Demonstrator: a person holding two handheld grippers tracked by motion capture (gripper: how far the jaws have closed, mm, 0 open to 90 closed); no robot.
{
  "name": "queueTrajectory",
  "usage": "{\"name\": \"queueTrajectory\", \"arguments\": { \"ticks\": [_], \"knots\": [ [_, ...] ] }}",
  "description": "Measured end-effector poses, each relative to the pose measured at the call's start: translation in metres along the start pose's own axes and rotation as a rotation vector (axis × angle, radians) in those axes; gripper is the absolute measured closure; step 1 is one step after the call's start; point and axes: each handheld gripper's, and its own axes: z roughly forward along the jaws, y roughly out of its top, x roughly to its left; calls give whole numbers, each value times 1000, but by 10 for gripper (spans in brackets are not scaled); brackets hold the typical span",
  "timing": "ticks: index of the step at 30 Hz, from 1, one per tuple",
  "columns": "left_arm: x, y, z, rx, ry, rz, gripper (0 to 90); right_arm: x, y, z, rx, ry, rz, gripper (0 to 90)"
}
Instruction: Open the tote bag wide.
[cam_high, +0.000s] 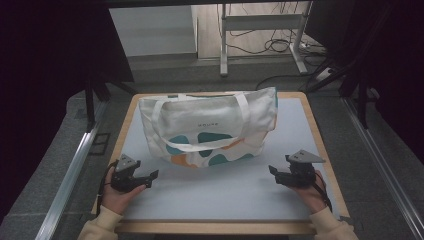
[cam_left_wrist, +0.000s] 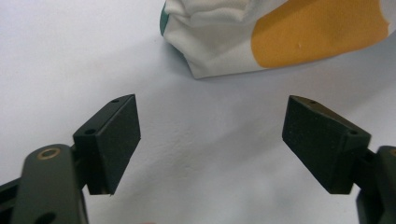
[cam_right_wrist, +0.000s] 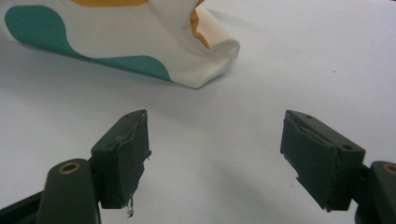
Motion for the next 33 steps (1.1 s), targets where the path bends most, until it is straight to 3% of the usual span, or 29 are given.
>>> {"name": "queueTrajectory", "arguments": {
  "ticks": [5, 15, 33],
  "knots": [
    [2, 2, -3, -17, -7, -17, 216, -2, 1, -2, -11, 15, 51, 250],
    [5, 6, -7, -42, -25, -25, 242, -3, 5, -4, -17, 16, 43, 257],
    [13, 25, -22, -87, -61, -54, 257, -3, 29, -10, -65, 36, 41, 270]
  ]
}}
